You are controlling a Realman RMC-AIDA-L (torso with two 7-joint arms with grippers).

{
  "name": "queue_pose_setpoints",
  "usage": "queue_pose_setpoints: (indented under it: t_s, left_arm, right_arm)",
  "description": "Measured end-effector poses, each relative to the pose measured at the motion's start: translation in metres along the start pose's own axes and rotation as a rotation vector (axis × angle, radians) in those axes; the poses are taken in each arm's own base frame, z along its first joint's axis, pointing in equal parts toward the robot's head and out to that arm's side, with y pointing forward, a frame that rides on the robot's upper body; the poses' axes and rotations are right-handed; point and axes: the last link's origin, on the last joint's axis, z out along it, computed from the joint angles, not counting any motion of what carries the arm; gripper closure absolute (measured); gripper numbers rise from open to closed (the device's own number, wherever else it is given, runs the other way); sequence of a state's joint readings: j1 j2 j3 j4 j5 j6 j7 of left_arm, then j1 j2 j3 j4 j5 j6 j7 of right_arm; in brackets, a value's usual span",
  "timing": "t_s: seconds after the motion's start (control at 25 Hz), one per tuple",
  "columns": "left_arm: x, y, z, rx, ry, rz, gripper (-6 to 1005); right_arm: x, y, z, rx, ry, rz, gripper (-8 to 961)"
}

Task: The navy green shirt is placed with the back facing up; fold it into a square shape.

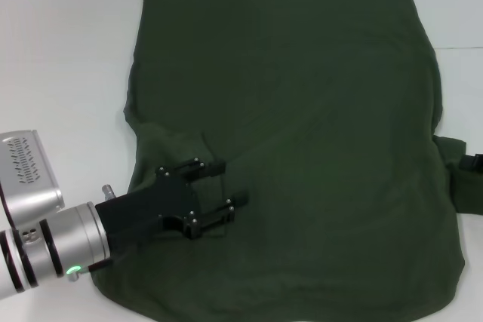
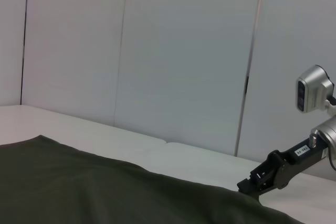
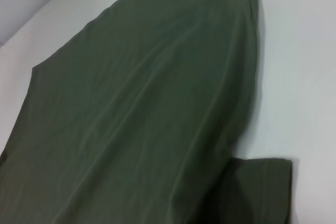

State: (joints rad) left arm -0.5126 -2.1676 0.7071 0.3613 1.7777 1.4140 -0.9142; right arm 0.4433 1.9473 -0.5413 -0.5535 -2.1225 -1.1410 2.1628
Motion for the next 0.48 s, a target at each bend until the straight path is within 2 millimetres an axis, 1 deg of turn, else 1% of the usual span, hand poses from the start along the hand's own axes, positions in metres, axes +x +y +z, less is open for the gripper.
queue_pose_setpoints:
  t_s: [0.24,0.48]
  left_arm:
    - [-0.0004,-0.0006,0.0003,0.004,-0.003,0.0,373]
    - [-0.0003,-0.0006,0.0004,0.004,-0.003,0.0,372]
  right_arm:
    - [0.0008,-0.0005,-0.0008,-0.004,-0.01,0.014,660]
    - [-0.0002,-0.0062,-0.0068,0.002,-0.042,0.026,879]
